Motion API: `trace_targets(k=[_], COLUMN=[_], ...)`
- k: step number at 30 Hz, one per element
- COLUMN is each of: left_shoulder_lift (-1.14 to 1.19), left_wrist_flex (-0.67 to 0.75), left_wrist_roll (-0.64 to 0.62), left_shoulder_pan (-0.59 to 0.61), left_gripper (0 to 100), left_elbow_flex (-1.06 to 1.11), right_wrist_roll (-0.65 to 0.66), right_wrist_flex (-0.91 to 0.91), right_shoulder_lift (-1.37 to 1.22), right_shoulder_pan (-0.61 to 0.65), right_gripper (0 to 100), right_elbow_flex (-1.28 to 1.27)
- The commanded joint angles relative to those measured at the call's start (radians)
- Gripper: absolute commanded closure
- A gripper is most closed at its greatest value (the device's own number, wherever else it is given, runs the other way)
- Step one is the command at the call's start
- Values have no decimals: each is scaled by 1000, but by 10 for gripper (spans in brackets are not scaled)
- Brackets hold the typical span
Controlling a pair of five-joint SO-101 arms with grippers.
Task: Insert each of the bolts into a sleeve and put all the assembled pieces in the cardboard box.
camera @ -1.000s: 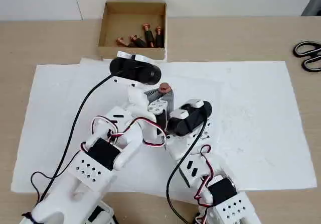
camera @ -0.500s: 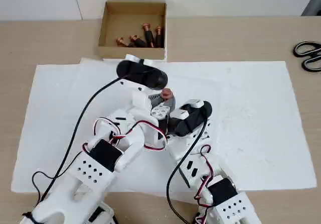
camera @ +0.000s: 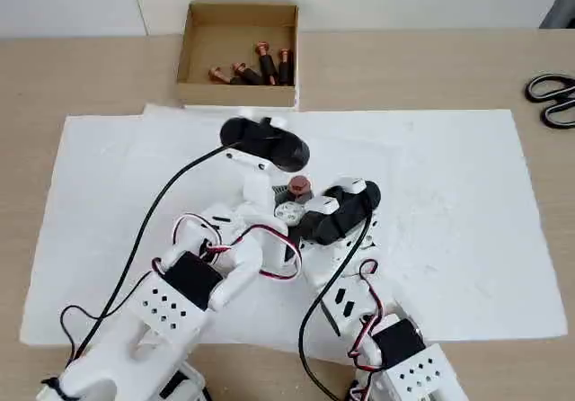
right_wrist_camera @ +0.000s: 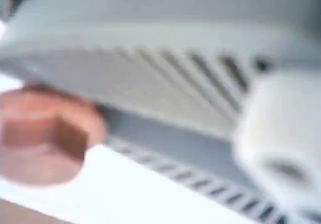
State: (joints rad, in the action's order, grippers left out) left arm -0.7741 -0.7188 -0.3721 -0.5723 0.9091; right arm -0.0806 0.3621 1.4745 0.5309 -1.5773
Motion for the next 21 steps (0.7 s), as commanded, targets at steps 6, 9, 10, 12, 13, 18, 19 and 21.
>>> trace_targets(k=[6, 9, 10, 12, 13, 18, 19, 21], left_shoulder_lift=[-25, -25, -26, -26, -26, -26, -26, -26], left_wrist_flex=[-35, -61, -63, -61, -61, -63, -63, -63], left_wrist_roll=[6, 6, 6, 6, 6, 6, 6, 6], left_shoulder_pan=[-9, -9, -8, -5, -3, -3, -3, -3], left_gripper=[887, 810, 798, 793, 793, 790, 790, 789], left_elbow_flex=[-5, -8, -8, -10, -12, -67, -74, -82], right_wrist_roll=[-5, -5, -5, -5, -5, -5, -5, -5], right_wrist_flex=[1, 1, 1, 1, 1, 1, 1, 1], right_shoulder_lift=[19, 19, 19, 19, 19, 19, 19, 19], right_shoulder_pan=[-1, -1, -1, -1, -1, -1, -1, -1], right_gripper=[995, 995, 995, 995, 995, 995, 995, 995], right_elbow_flex=[11, 12, 12, 12, 12, 12, 12, 12])
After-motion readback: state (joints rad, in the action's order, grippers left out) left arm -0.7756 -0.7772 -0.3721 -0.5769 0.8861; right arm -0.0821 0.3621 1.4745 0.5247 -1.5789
